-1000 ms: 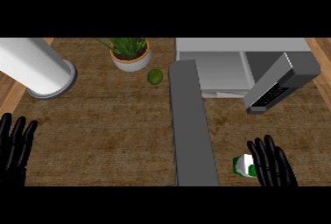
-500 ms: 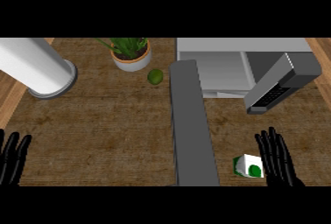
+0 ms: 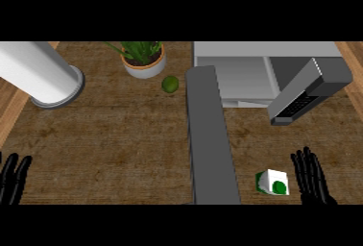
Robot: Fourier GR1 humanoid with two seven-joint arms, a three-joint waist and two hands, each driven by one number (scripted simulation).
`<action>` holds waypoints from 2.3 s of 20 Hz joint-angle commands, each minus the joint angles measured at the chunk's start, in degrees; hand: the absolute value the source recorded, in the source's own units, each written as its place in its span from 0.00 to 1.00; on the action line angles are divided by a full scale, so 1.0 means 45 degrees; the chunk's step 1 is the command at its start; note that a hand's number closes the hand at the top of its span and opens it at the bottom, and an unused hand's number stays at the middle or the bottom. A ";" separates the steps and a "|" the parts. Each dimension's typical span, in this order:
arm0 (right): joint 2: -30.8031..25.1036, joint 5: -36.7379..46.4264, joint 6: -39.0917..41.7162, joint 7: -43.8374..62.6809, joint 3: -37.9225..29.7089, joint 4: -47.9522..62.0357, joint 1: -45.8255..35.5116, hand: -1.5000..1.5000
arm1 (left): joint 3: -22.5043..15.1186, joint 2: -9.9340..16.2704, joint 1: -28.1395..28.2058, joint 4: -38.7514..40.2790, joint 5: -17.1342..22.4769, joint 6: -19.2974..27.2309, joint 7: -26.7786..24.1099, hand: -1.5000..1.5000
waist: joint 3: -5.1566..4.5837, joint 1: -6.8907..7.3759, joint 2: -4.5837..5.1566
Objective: Pick up the milk, place it into the microwave and close the microwave
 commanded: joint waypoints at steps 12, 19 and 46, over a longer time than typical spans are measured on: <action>-0.0075 0.0673 0.0990 -0.3568 -0.1075 0.4737 -0.1388 0.00 | -0.0101 -0.0206 0.0584 -0.0838 0.0212 -0.0189 0.0382 0.00 | 0.0002 0.0026 0.0005; -0.0329 0.0892 0.1379 -0.4183 -0.1561 0.6597 -0.2564 0.00 | -0.0025 -0.0047 0.0871 -0.0902 0.0571 -0.0565 0.0439 0.00 | 0.0001 0.0038 0.0006; -0.0915 0.0726 0.4890 -0.7641 -0.1924 1.2938 -0.6003 1.00 | -0.0075 -0.0271 0.0754 0.0071 -0.0043 -0.0530 -0.0588 0.00 | 0.0004 0.0105 -0.0001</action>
